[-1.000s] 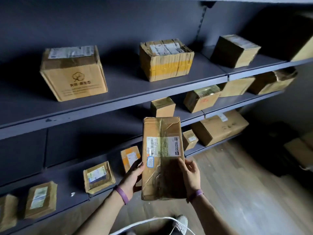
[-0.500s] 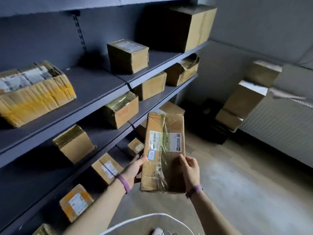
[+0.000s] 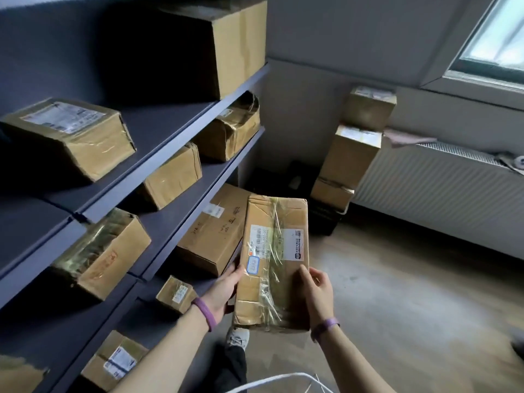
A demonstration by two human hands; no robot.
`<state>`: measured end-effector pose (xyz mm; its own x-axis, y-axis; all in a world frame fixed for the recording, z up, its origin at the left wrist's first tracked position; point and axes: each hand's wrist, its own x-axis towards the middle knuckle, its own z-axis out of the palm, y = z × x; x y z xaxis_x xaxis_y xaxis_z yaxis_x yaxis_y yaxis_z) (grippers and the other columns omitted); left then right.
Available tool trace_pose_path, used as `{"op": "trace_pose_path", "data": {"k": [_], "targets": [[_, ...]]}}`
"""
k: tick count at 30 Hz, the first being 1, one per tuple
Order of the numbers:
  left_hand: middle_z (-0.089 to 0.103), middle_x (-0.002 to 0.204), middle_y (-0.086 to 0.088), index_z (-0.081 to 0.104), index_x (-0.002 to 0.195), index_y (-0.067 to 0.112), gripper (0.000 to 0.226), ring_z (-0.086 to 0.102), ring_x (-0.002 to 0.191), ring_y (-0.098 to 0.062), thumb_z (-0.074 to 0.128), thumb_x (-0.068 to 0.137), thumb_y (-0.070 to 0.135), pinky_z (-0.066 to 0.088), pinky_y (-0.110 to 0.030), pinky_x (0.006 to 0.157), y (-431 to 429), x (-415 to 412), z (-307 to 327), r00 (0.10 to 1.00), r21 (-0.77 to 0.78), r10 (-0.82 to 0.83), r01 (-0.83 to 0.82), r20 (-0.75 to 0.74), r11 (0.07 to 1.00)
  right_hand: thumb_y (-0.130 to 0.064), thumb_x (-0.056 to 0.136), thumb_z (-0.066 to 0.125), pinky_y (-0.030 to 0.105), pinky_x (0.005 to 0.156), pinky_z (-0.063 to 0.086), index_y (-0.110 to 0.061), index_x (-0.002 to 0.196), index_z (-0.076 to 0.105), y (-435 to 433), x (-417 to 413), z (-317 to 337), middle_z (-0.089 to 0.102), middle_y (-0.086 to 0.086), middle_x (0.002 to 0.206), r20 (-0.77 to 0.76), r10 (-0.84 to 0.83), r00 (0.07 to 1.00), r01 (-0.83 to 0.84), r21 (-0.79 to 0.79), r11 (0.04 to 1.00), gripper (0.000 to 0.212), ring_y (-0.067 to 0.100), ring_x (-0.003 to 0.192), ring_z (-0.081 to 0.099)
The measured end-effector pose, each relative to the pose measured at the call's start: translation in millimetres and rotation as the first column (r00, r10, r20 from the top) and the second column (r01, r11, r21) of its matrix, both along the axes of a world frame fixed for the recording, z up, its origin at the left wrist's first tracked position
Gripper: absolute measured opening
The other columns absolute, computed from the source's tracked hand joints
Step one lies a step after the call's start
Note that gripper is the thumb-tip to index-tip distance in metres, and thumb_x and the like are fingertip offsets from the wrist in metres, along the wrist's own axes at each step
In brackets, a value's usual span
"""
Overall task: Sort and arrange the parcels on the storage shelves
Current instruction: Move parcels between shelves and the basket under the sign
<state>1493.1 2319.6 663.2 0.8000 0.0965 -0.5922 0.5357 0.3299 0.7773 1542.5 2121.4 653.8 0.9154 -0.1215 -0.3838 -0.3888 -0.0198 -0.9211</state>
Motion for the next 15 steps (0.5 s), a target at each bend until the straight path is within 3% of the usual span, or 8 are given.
{"op": "trace_pose_path", "data": {"k": [2, 6, 15], "targets": [[0.052, 0.141, -0.001, 0.033, 0.148, 0.020, 0.058, 0.047, 0.131, -0.021, 0.048, 0.097, 0.042, 0.031, -0.046, 0.114, 7.9, 45.8, -8.3, 0.999, -0.017, -0.044, 0.044, -0.008, 0.999, -0.027, 0.089, 0.068, 0.035, 0.087, 0.050, -0.012, 0.100, 0.062, 3.8, 35.9, -5.1, 0.066, 0.004, 0.104, 0.001, -0.038, 0.999, 0.038, -0.005, 0.999, 0.020, 0.013, 0.090, 0.061], [0.041, 0.150, 0.004, 0.028, 0.150, 0.027, 0.069, 0.036, 0.139, -0.021, 0.052, 0.090, 0.053, 0.022, -0.051, 0.117, 25.3, 143.4, -20.6, 0.987, 0.038, -0.158, 0.160, -0.042, 0.986, -0.028, 0.090, 0.067, 0.031, 0.085, 0.050, -0.015, 0.098, 0.061, 15.6, 117.8, -11.4, 0.066, 0.002, 0.104, 0.013, -0.105, 0.994, 0.105, -0.018, 0.994, 0.017, 0.010, 0.090, 0.061], [0.040, 0.150, 0.005, 0.030, 0.149, 0.029, 0.065, 0.032, 0.140, -0.020, 0.047, 0.093, 0.055, 0.018, -0.048, 0.118, 45.0, 315.8, -16.4, 0.953, 0.036, -0.291, 0.295, -0.083, 0.955, -0.024, 0.091, 0.067, 0.024, 0.077, 0.048, -0.014, 0.095, 0.059, 35.4, 268.3, -6.9, 0.064, 0.002, 0.100, -0.012, -0.209, 0.978, 0.209, 0.001, 0.978, 0.013, 0.010, 0.089, 0.060]]}}
